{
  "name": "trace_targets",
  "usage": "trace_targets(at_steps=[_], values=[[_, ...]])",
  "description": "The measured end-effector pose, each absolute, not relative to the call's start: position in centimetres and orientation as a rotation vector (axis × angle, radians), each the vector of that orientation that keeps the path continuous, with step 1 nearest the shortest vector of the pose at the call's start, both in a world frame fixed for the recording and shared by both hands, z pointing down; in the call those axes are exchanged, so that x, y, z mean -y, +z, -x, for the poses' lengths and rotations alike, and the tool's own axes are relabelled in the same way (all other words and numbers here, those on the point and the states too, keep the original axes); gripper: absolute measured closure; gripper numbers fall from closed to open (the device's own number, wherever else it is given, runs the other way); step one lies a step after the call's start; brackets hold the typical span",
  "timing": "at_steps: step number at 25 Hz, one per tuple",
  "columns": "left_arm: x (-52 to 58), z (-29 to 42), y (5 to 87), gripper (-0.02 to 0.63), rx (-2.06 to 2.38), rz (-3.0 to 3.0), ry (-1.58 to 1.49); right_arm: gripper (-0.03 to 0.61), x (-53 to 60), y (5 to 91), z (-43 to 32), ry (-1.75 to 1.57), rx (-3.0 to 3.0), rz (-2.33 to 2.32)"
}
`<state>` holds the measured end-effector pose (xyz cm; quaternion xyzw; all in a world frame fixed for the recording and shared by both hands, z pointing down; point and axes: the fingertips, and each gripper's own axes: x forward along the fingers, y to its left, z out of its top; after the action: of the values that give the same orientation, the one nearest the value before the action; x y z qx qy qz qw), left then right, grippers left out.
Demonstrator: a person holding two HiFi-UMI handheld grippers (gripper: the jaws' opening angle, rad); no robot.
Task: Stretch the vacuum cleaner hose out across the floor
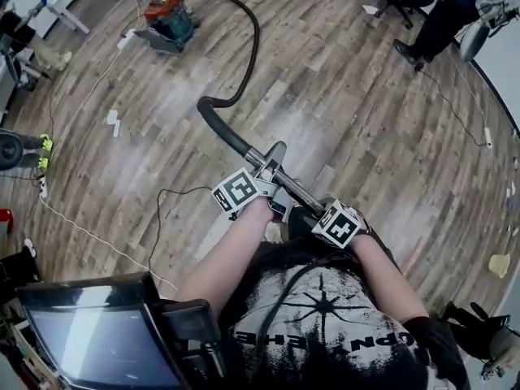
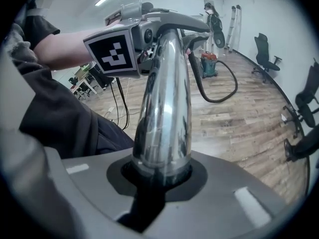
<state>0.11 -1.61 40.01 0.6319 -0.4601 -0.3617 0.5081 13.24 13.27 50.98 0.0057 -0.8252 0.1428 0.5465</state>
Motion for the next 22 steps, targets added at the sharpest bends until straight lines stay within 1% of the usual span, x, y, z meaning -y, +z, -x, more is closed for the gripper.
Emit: trace_targets(at_steps=[5,12,17,22], values=[[0.4,-3.3,40.3,0.578,1.074,-1.518,-0.859,0.502,-15.0,50.8,-16.2,0.361,1.935,-0.039],[0.7,-7.0,38.7,0.578,1.096,-1.560,-0.860,0.502,-14.0,50.0,-19.4,0.322,1.988,-0.052],[1.9,-14.1,38.2,0.578,1.165,-1.609,-0.816,0.502,-12.6,49.9,-26.8,0.302,2.020,-0.029],[2.0,-21.9,38.7,0.578,1.151,-1.563,-0.889,0.500,-11.6,50.6,-35.1,0.258,1.998,-0.007]])
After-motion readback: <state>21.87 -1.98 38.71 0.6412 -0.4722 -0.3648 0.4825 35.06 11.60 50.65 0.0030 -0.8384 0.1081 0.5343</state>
